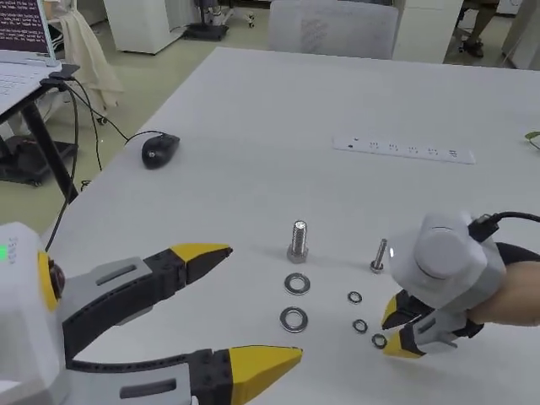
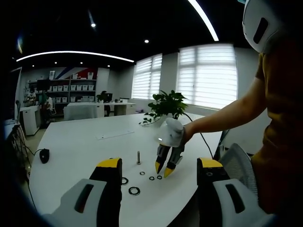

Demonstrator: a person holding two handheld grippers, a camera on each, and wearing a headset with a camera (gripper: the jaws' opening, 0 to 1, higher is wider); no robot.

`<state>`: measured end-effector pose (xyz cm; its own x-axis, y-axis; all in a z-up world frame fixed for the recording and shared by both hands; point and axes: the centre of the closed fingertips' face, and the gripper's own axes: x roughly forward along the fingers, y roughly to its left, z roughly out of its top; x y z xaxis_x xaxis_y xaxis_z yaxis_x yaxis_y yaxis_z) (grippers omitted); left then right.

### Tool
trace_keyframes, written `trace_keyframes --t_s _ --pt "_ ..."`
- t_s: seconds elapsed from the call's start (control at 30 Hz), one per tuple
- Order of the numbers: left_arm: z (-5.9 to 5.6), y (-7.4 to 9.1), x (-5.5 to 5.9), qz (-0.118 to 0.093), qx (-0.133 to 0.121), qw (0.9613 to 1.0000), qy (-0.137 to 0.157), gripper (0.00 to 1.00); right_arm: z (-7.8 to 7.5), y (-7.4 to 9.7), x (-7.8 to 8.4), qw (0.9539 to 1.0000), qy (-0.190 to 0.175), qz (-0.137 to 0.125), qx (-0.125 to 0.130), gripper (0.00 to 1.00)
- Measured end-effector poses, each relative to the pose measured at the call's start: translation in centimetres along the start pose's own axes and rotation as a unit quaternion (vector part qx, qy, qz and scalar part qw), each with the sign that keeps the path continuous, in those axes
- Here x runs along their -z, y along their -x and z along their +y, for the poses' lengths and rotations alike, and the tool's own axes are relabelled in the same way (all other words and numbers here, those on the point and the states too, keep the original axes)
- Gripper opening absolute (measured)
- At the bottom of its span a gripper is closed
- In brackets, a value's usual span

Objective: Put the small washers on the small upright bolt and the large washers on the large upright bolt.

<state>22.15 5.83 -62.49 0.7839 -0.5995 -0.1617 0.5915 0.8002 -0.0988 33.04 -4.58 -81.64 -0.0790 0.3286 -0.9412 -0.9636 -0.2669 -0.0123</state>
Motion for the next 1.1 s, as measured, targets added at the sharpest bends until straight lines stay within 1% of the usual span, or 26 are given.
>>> trace_keyframes --t_s 0.33,0.43,0.63,0.8,1.0,1.1 --pt "0.1 0.0 -0.2 -0.002 -0.004 1.0 -0.002 0.63 -0.1 -0.7 0.2 1.0 -0.003 0.008 -0.005 0.19" --pt "0.1 0.1 0.0 0.003 -0.005 1.0 -0.002 0.63 0.0 -0.9 0.1 0.9999 -0.003 0.009 -0.008 0.19" --pt "0.0 0.0 0.4 0.01 -0.004 0.9999 -0.003 0.63 -0.1 -0.9 0.0 0.9999 0.004 0.01 -0.005 0.19" --pt "0.4 -0.2 0.5 0.013 -0.005 0.9999 -0.007 0.63 0.1 -1.0 0.1 0.9998 0.013 0.015 -0.003 0.19" --pt "0.6 -0.6 0.8 0.02 -0.001 0.9997 -0.011 0.63 0.2 -0.9 0.1 0.9996 0.02 0.018 -0.004 0.18" --pt "0.8 -0.9 1.2 0.032 0.001 0.9993 -0.019 0.63 0.2 -0.9 0.1 0.9997 0.017 0.016 -0.005 0.18"
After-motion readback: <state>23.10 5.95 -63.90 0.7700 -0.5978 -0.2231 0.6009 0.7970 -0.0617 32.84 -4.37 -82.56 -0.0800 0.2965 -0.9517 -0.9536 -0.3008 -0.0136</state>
